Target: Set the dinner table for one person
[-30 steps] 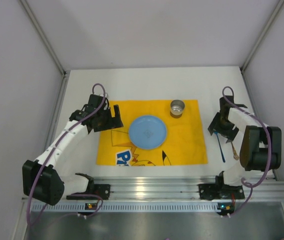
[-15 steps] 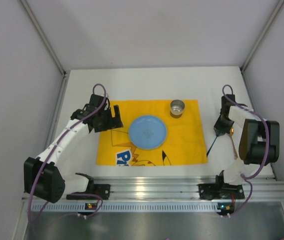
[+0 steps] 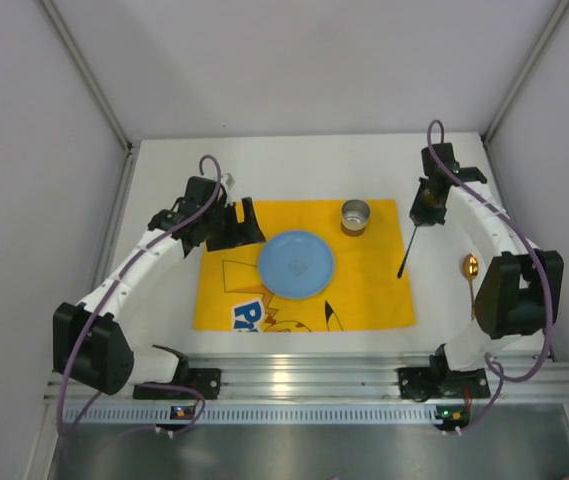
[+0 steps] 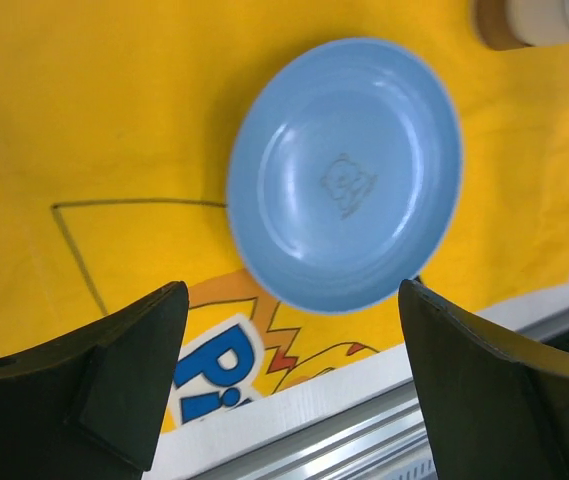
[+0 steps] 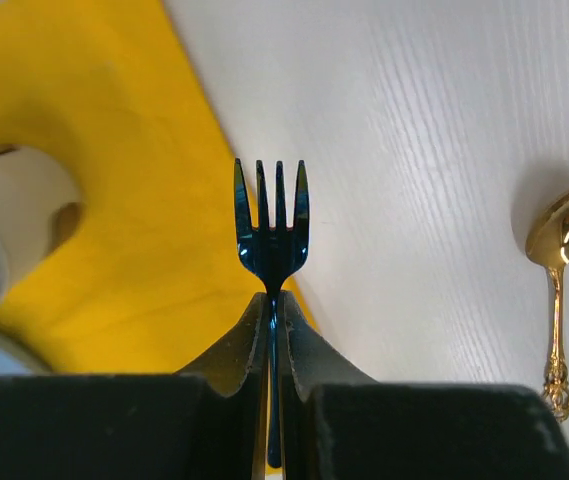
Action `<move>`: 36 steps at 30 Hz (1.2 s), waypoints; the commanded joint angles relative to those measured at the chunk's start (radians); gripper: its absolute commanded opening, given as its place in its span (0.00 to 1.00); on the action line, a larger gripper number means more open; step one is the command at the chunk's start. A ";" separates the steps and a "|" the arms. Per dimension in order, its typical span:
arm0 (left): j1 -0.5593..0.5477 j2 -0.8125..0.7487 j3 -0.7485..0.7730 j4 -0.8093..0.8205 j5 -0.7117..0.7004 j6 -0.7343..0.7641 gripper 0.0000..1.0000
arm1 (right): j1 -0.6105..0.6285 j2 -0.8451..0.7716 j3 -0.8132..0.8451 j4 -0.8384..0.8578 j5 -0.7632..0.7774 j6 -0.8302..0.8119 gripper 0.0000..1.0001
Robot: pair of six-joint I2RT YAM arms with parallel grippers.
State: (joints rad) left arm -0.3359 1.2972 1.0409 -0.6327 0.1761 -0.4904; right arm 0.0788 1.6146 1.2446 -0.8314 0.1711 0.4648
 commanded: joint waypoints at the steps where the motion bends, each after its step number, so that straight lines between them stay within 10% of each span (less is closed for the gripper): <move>1: -0.064 0.063 0.116 0.163 0.154 0.038 0.91 | 0.065 -0.081 0.214 -0.121 0.011 0.026 0.00; 14: -0.288 0.352 0.473 0.315 0.373 0.053 0.74 | 0.300 -0.143 0.311 -0.187 -0.127 0.216 0.00; 27: -0.387 0.396 0.435 0.332 0.434 0.081 0.69 | 0.388 -0.087 0.449 -0.199 -0.127 0.268 0.00; 36: -0.399 0.410 0.415 0.326 0.508 0.084 0.38 | 0.394 -0.073 0.510 -0.193 -0.122 0.311 0.00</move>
State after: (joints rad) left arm -0.7303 1.7103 1.4616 -0.3584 0.6201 -0.4210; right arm 0.4557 1.5478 1.6917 -1.0424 0.0437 0.7452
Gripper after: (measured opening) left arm 0.391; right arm 0.014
